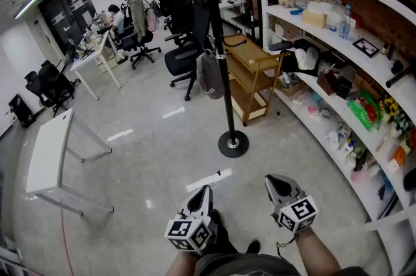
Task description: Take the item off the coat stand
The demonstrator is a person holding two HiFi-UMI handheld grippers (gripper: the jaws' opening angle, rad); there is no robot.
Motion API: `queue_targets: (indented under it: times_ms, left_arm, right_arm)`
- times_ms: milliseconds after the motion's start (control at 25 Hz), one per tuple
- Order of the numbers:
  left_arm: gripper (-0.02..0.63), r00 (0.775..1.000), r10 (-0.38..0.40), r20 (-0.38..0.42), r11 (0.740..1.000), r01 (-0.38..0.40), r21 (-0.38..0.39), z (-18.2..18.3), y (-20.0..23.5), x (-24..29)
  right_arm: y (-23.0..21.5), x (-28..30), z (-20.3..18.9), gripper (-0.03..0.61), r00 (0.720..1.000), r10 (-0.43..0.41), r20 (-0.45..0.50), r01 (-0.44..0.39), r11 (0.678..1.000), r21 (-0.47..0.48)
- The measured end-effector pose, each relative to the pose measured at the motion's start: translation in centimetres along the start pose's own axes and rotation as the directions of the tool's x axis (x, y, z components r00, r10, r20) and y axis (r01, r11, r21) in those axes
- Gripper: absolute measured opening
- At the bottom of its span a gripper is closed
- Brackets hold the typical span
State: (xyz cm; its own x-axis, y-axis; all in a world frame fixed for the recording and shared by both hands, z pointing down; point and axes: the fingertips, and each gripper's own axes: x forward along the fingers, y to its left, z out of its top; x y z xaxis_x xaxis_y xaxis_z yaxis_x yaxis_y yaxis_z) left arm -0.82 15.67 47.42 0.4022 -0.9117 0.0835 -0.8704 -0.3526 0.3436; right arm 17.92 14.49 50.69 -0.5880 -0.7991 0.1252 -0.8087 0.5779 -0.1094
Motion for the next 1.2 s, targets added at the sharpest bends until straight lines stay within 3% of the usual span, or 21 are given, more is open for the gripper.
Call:
queue_targets:
  times_ms: [240,520,920,1200]
  left_arm:
    - [0.008,1.0,0.012,-0.005,1.0,-0.012,-0.011,0.8,3.2,3.1]
    - [0.008,0.999,-0.038,-0.011,0.999,0.038,-0.008,2.8,6.4,8.6]
    - [0.008,0.995,-0.048,0.086,0.999,0.049,-0.007,9.9,12.5,16.2]
    - [0.008,0.994,-0.08,0.08,0.995,0.075,0.067,12.8,15.5,18.3]
  right_arm:
    - [-1.5,2.8,0.5,0.008,1.0,-0.028,-0.007,0.028,1.0,0.0]
    - [-3.9,8.2,1.4,0.008,0.997,-0.072,-0.012,0.072,0.997,0.002]
    - [-6.0,18.9,4.1,0.009,0.997,-0.07,-0.011,0.07,0.998,-0.01]
    - [-4.3,24.7,6.6,0.009,0.998,-0.055,0.016,0.056,0.998,-0.029]
